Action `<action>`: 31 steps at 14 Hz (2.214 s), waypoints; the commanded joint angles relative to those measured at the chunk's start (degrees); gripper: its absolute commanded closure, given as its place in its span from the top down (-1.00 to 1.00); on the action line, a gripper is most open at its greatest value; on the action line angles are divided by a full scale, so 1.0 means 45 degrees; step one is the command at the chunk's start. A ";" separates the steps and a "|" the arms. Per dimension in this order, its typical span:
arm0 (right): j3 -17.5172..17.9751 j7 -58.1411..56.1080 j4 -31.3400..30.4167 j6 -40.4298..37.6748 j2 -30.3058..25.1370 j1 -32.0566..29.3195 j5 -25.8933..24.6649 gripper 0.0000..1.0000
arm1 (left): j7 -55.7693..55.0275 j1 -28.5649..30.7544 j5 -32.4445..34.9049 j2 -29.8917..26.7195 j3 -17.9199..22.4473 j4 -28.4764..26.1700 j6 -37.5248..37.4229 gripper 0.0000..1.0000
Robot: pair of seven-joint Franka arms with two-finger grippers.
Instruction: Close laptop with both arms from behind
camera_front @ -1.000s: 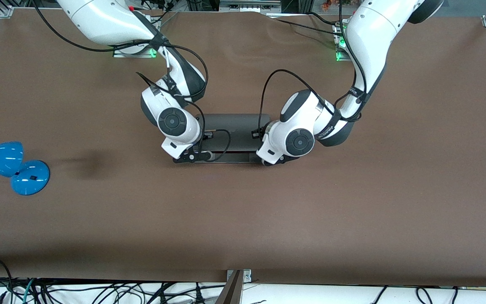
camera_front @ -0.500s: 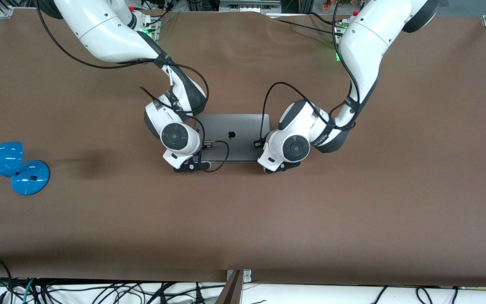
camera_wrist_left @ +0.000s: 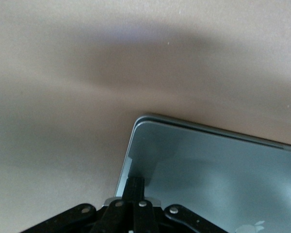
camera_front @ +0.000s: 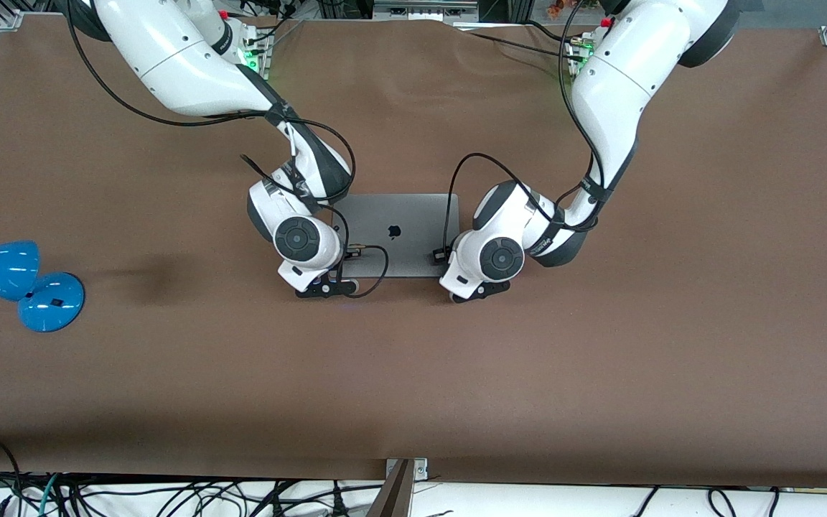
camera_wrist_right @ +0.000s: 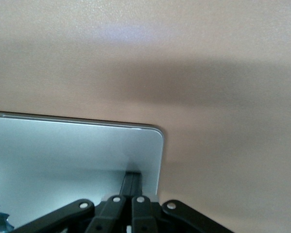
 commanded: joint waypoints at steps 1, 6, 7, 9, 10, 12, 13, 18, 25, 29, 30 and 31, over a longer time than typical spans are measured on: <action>-0.0207 0.0024 0.0560 0.0744 0.0691 0.0135 -0.0198 -1.00 | 0.0093 -0.0254 0.0353 0.0433 0.0154 0.0739 -0.0088 -1.00; -0.0187 -0.0054 0.1128 0.0276 -0.0380 0.0096 -0.0178 1.00 | -0.0023 -0.0215 0.0353 0.0219 0.0154 0.0739 -0.0225 0.59; -0.0187 -0.0073 0.1128 0.0043 -0.0692 0.0077 -0.0178 1.00 | 0.0053 -0.0118 0.0392 -0.0091 0.0173 0.0623 -0.0322 1.00; -0.0207 -0.0132 0.1147 -0.0600 -0.1298 -0.0021 -0.0081 1.00 | 0.0170 -0.0059 0.0392 -0.0715 0.0386 0.0583 -0.1293 1.00; -0.0226 -0.0171 0.1148 -0.0990 -0.1630 -0.0176 -0.0081 1.00 | 0.0268 -0.0059 0.0392 -0.1241 0.0659 0.0545 -0.1918 1.00; -0.0226 -0.0210 0.1147 -0.1733 -0.2197 -0.0566 -0.0042 1.00 | 0.0853 -0.0020 0.0373 -0.2586 0.0856 -0.0153 -0.2412 1.00; -0.0207 -0.0210 0.1148 -0.2123 -0.2470 -0.0800 -0.0022 1.00 | 0.0971 -0.0039 0.0392 -0.3406 0.1050 -0.0778 -0.2413 1.00; -0.0207 -0.0579 0.1827 -0.4563 -0.3643 -0.2186 -0.0003 1.00 | 0.3116 -0.0039 0.0373 -0.7528 0.2318 -0.3982 -0.2665 1.00; -0.1767 -0.2590 0.2344 -0.5587 -0.6020 -0.3125 0.0638 1.00 | 0.5346 -0.0098 0.1558 -1.1555 0.4215 -0.6487 -0.3521 1.00; -0.2373 -0.3099 -0.0137 -0.5504 -0.9127 -0.3634 0.0857 1.00 | 0.5850 0.0057 0.1955 -1.3001 0.4762 -0.6409 -0.4677 1.00; -0.2761 -0.3236 -0.0451 -0.5796 -0.9655 -0.3634 0.0857 1.00 | 0.6589 0.0329 0.1955 -1.3217 0.4918 -0.6312 -0.4814 1.00; -0.2959 -0.3721 -0.0628 -0.6282 -0.9970 -0.3634 0.0876 1.00 | 0.7119 0.0544 0.1935 -1.3297 0.4958 -0.6137 -0.4892 1.00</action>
